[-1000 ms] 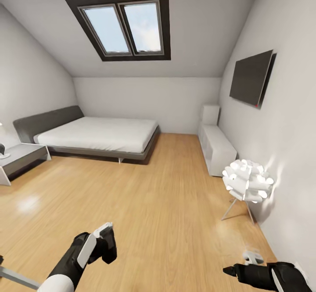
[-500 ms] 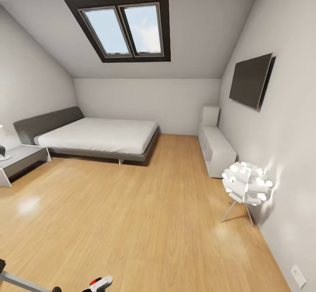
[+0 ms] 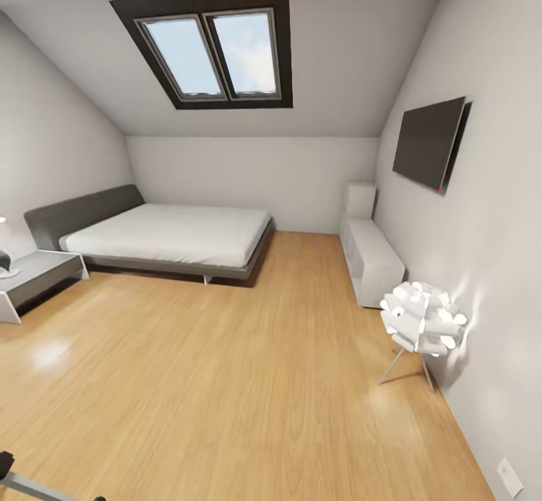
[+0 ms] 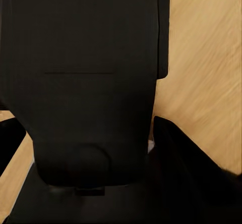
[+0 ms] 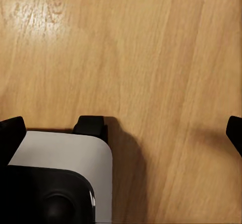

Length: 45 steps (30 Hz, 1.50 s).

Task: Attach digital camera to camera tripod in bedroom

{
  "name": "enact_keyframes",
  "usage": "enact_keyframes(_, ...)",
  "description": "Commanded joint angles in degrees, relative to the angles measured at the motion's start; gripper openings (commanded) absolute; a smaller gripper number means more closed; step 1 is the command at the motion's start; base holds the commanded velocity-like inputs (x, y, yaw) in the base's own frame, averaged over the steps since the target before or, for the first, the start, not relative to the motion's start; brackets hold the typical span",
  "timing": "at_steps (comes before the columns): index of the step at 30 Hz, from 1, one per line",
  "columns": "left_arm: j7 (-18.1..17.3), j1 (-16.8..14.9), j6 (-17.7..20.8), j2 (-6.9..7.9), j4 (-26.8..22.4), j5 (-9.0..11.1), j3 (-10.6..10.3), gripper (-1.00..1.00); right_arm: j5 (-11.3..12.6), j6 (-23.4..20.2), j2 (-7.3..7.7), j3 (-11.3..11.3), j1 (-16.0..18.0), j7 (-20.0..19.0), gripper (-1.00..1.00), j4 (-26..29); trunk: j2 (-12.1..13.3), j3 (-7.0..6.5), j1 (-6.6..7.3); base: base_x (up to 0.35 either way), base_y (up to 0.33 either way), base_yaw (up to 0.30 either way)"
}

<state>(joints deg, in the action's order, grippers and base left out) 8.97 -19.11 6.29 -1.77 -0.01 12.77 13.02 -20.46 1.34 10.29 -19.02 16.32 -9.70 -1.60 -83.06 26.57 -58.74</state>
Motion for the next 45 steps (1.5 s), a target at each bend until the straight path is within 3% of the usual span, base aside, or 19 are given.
enact_keyframes(1, 0.15, 0.29, 0.13, -0.01, -0.02, 0.31, -0.19, -1.00, -0.44, 0.38, 0.01, -0.49, -0.13, -0.03, 1.00, -0.19, 0.38, -0.13, 0.23, 0.000, 0.000, 0.000)
enact_keyframes(10, -0.17, 4.47, -1.72, 0.30, 0.00, 0.15, -0.36, -1.00, -0.30, 1.77, -0.48, -0.73, -1.26, 1.90, 1.00, -0.33, 3.99, -1.75, 2.21, 0.000, 0.000, 0.000)
enact_keyframes(21, -0.18, 4.68, -2.66, 0.41, 0.01, 0.15, -0.37, -1.00, -0.34, 1.90, -1.05, -0.75, -1.32, 2.22, 1.00, -0.34, 8.40, -3.72, 4.62, 0.000, 0.000, 0.000)
enact_keyframes(30, -0.18, 4.75, -5.04, 0.53, 0.01, 0.21, -0.29, -1.00, -0.21, 2.74, -2.96, -0.79, -1.71, 2.23, 1.00, -0.34, 12.01, -5.34, 6.60, 0.000, 0.000, 0.000)
enact_keyframes(45, -0.18, 5.22, -7.46, 0.54, 0.01, 0.24, -0.28, -1.00, -0.20, 3.98, -3.21, -0.84, -4.79, 2.24, 1.00, -0.34, 18.03, -8.03, 9.89, 0.000, 0.000, 0.000)
